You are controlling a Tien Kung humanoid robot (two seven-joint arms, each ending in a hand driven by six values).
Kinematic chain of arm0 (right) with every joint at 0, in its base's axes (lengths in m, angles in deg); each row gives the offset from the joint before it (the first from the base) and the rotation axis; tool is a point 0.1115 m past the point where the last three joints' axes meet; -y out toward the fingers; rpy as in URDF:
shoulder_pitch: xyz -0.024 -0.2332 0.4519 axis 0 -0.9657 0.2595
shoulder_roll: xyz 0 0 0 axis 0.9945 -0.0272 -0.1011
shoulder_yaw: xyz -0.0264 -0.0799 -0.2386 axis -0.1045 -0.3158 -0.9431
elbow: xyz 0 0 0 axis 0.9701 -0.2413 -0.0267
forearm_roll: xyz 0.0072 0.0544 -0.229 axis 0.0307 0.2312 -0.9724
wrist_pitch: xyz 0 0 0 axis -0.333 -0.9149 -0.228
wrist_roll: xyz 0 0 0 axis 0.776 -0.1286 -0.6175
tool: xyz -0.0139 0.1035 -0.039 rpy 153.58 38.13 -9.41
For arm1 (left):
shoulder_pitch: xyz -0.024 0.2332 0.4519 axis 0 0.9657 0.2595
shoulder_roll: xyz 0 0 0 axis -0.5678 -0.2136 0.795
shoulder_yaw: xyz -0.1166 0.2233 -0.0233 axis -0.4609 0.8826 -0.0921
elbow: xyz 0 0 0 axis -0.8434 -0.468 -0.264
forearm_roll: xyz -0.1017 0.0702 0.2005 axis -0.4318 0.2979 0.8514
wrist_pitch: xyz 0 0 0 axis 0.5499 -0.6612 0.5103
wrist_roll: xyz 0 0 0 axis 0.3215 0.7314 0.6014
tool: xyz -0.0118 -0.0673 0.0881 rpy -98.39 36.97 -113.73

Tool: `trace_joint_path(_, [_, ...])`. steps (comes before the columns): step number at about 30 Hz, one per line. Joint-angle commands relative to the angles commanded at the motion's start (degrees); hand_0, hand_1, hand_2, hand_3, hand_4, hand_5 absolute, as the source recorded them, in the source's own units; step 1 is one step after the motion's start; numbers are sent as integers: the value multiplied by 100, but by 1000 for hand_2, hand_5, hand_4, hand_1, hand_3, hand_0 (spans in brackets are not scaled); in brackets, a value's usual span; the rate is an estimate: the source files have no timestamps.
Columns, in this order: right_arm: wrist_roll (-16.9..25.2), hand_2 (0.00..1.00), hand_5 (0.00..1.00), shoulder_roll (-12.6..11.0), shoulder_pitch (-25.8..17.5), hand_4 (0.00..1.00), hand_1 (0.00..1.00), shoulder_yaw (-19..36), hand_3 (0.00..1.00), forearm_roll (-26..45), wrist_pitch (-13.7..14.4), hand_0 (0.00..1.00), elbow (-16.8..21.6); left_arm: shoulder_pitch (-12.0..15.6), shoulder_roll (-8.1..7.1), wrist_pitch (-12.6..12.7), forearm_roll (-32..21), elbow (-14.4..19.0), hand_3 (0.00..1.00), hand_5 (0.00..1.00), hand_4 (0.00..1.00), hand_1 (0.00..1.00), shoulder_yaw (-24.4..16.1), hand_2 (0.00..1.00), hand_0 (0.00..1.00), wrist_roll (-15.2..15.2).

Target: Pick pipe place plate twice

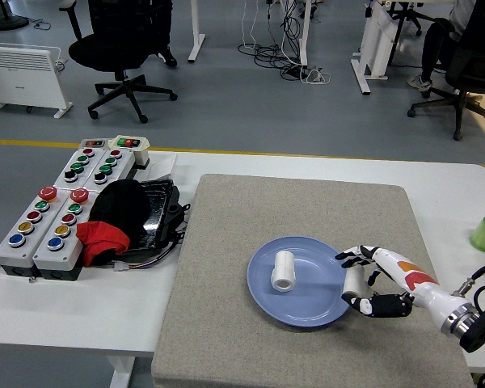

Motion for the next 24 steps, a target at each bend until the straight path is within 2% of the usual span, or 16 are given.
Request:
trace_joint_path(2, [1, 632, 262, 23, 33, 719, 544, -19, 743, 6, 4, 403, -20, 0, 0, -1, 1, 0, 645, 998, 399, 742, -1, 703, 727, 0])
trace_joint_path(4, [11, 629, 261, 200, 279, 718, 545, -245, 740, 127, 32, 409, -234, 5, 1, -7, -20, 0, 645, 998, 399, 742, 11, 703, 728, -2])
trace_joint_path(11, [-61, 633, 260, 401, 544, 718, 555, -629, 742, 224, 69, 426, -581, 16, 4, -13, -31, 0, 646, 998, 400, 742, 17, 703, 731, -7])
trace_joint_path(15, [-83, 633, 260, 471, 633, 718, 555, -817, 742, 255, 181, 426, -787, 22, 6, -19, -3, 0, 646, 998, 400, 742, 6, 703, 731, -10])
trace_joint_path(16, [-85, 664, 263, 479, 643, 717, 608, -840, 752, 259, 205, 504, -812, 24, 6, -19, -2, 0, 645, 998, 400, 742, 5, 702, 728, -11])
trace_joint_path(21, [-134, 664, 263, 541, 700, 717, 608, -969, 752, 248, 364, 504, -984, 38, 11, -20, 25, 0, 645, 998, 400, 742, -8, 702, 728, -13])
trace_joint_path(22, [-150, 844, 277, 549, 705, 719, 774, -977, 828, 244, 370, 784, -1004, 42, 12, -20, 26, 0, 646, 998, 400, 742, -8, 704, 732, -13])
trace_joint_path(24, [-164, 844, 277, 555, 712, 719, 774, -988, 828, 241, 382, 784, -1020, 46, 14, -20, 32, 1, 646, 998, 400, 742, -11, 704, 732, -13])
